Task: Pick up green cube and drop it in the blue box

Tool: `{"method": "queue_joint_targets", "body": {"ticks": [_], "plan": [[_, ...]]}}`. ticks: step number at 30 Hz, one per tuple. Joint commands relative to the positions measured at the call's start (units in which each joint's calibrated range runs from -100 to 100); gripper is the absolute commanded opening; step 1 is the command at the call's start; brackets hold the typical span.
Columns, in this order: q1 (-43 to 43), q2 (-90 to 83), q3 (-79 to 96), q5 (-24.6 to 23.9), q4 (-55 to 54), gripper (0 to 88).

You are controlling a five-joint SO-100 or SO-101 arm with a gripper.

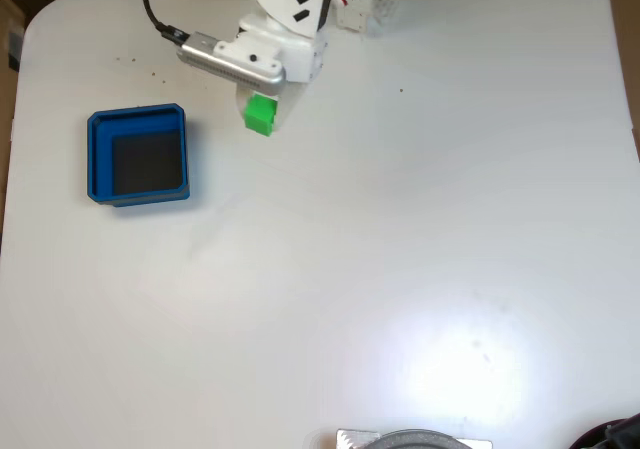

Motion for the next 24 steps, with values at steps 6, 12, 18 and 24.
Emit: {"method": "queue_joint_targets", "body": {"ticks": [6, 12, 18, 24], "plan": [[5.68, 5.11, -3.07, -0.24, -0.53, 1.1], [8.43, 12.22, -3.16, -0.24, -5.01, 1.1], [12.10, 18.24, -3.16, -0.10, -13.90, 1.1], [15.38, 23.09, -3.16, 0.00, -20.99, 1.1]]}}
